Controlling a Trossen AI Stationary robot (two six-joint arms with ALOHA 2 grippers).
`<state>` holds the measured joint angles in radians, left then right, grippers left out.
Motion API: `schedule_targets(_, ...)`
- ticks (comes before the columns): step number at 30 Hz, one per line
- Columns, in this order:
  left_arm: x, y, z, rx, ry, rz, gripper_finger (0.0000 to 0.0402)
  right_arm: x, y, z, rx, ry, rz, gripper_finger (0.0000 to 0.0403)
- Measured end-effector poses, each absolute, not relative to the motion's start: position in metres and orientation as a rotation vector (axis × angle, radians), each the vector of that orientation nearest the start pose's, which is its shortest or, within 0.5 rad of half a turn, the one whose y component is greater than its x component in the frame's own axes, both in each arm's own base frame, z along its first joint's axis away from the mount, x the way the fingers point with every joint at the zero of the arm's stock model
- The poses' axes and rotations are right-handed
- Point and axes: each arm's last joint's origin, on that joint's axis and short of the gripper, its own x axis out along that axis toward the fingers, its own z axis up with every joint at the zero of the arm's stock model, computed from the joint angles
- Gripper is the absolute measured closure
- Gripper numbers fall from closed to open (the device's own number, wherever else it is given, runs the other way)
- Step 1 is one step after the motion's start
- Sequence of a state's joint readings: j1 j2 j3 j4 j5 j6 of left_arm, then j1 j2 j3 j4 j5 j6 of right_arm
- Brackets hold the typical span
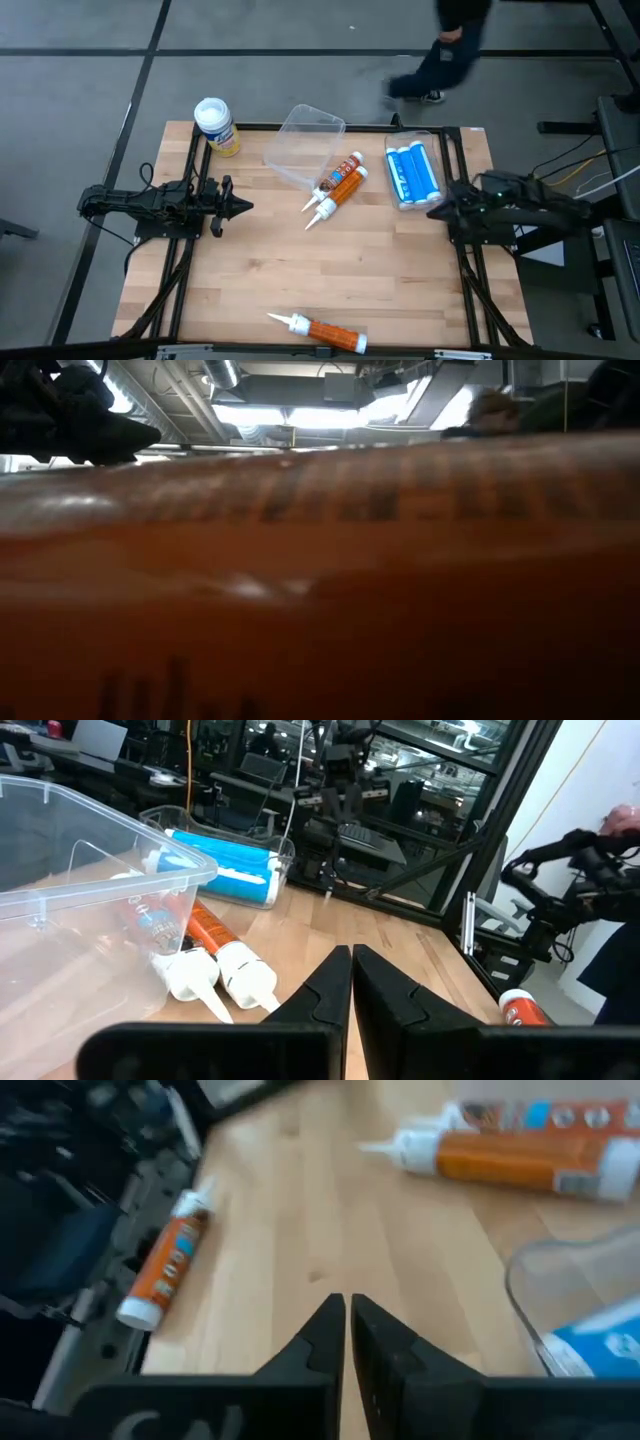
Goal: Pick & place silicon tubes, Sealant and Lysol wipes
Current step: Put the bottom orange sealant into the transparent container
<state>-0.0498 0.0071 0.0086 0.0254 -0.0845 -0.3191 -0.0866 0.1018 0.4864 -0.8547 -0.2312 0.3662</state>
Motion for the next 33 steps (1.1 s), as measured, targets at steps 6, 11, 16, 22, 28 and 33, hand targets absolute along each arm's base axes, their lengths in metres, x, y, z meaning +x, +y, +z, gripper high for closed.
schedule_targets(6,0.098,-0.002,0.168,-0.321,-0.032,0.031,0.0392,0.045,0.004,0.237,0.623,0.311,0.081,0.0378)
schedule_targets(11,0.098,-0.002,0.168,-0.321,-0.031,0.031,0.0389,0.057,0.002,0.234,0.361,0.182,0.104,0.0378)
schedule_targets(16,0.098,-0.002,0.168,-0.321,-0.031,0.031,0.0392,0.078,0.003,0.218,0.267,0.006,0.237,0.0378)
schedule_targets(22,0.098,-0.002,0.168,-0.321,-0.031,0.03,0.0392,0.093,0.003,0.185,0.246,-0.063,0.274,0.0378)
schedule_targets(28,0.098,-0.002,0.168,-0.321,-0.031,0.031,0.0389,0.096,0.001,0.172,0.017,-0.066,0.218,0.0378)
schedule_targets(33,0.098,-0.002,0.168,-0.321,-0.031,0.03,0.0393,0.097,-0.003,0.169,-0.084,-0.043,0.053,0.0378)
